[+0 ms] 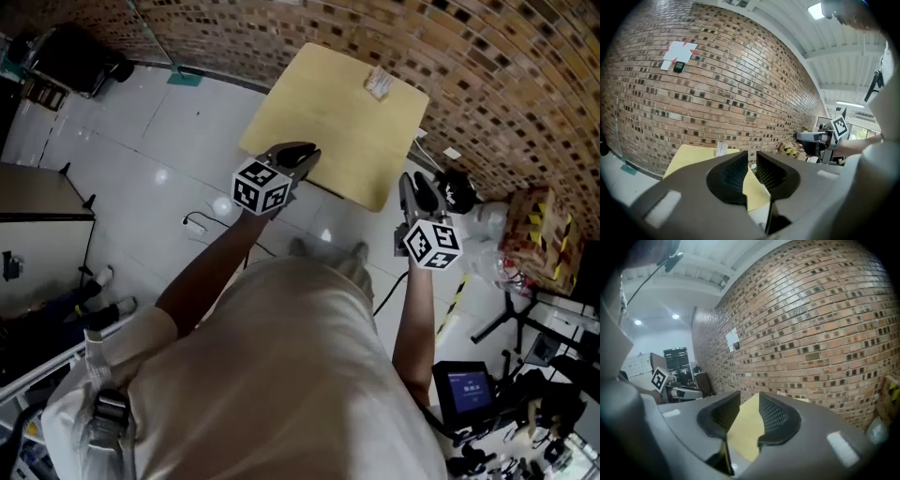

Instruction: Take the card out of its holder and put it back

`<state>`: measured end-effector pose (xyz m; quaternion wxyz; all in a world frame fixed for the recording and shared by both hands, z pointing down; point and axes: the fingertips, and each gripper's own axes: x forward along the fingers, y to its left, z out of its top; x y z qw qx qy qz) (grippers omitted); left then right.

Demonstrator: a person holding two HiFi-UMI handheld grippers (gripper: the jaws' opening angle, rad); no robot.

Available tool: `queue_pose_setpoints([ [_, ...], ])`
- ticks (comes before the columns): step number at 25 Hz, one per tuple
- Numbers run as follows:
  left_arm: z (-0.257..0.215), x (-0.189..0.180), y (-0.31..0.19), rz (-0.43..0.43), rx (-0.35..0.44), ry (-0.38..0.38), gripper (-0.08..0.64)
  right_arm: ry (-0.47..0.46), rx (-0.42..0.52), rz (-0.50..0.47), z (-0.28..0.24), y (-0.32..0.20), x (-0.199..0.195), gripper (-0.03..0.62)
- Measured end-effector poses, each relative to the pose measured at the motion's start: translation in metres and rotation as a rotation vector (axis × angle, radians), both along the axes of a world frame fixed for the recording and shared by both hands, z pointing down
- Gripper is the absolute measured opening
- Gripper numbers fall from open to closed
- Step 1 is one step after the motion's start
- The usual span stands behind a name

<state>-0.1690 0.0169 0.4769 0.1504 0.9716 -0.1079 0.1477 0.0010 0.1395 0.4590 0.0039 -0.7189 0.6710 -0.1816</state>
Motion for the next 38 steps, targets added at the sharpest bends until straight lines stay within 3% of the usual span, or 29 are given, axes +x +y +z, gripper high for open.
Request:
queue_pose_setpoints([
  [12, 0.031, -0.045, 0.005, 0.043, -0.010, -0.039, 0.075, 0.122, -0.095, 0.004, 0.030, 0.020, -0.067, 0.129],
  [36, 0.065, -0.059, 0.054, 0.028, -0.065, -0.072, 0.075, 0.039, -0.125, 0.082, 0.076, 0.111, -0.045, 0.108],
  [38, 0.063, -0.057, 0.055, 0.030, -0.063, -0.067, 0.074, 0.080, -0.145, 0.089, 0.075, 0.118, -0.039, 0.031],
])
